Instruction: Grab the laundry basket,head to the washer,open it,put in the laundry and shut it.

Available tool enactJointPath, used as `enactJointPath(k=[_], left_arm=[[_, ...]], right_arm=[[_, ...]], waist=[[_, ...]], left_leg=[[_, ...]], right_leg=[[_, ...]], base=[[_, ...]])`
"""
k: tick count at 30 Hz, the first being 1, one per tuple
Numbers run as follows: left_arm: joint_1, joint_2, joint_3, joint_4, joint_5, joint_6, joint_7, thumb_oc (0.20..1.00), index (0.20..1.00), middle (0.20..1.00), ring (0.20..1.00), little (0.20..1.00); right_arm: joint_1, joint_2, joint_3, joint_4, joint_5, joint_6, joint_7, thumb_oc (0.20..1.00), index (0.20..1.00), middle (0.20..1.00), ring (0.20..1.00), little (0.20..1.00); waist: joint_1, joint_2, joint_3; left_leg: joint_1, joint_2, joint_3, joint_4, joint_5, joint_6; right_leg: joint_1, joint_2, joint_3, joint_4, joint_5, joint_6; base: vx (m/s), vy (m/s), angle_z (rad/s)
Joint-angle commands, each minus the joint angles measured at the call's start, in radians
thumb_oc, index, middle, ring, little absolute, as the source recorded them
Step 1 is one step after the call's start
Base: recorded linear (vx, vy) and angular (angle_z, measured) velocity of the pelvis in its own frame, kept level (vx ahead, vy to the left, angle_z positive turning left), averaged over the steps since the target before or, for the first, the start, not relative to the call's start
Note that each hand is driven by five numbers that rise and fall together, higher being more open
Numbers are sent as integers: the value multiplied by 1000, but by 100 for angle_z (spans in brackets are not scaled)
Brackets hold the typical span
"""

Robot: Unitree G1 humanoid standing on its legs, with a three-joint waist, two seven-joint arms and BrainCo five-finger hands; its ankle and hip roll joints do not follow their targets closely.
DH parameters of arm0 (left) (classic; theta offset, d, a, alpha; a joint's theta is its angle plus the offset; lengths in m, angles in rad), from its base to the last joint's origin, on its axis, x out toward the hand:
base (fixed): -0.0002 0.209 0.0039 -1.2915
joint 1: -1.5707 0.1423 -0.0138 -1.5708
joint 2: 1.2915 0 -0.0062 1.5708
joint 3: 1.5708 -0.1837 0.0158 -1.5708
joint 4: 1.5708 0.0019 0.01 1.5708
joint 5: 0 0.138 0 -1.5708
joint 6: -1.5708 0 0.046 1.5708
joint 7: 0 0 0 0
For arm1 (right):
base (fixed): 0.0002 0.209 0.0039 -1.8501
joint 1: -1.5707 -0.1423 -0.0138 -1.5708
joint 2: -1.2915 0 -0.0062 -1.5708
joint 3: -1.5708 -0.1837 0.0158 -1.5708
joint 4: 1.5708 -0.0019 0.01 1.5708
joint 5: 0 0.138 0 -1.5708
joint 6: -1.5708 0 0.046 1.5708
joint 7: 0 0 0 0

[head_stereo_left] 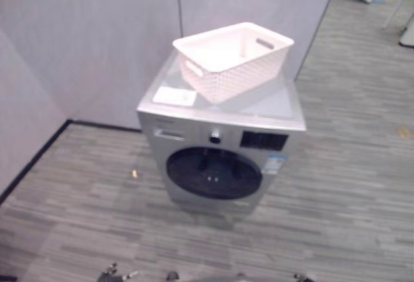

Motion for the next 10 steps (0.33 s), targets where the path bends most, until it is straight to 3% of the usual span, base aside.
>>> enactJointPath(k=[1,10], left_arm=[[-43,31,15,6,-10,-20,24,1000,1000,1000,1000,1000],[-47,32,1,-8,-18,-26,19,1000,1000,1000,1000,1000]], right_arm=[[-39,23,33,40,38,4,-17,1000,1000,1000,1000,1000],[-42,34,45,62,42,10,-9,1000,1000,1000,1000,1000]], waist=[[-11,-45,6],[-10,-42,0]], left_leg=[[-40,-24,-20,12,51,37],[-19,-37,-30,6,40,44]], right_leg=[[39,-55,-6,35,-72,54],[52,-68,-9,32,-67,59]], base=[[0,0,0],[9,11,3]])
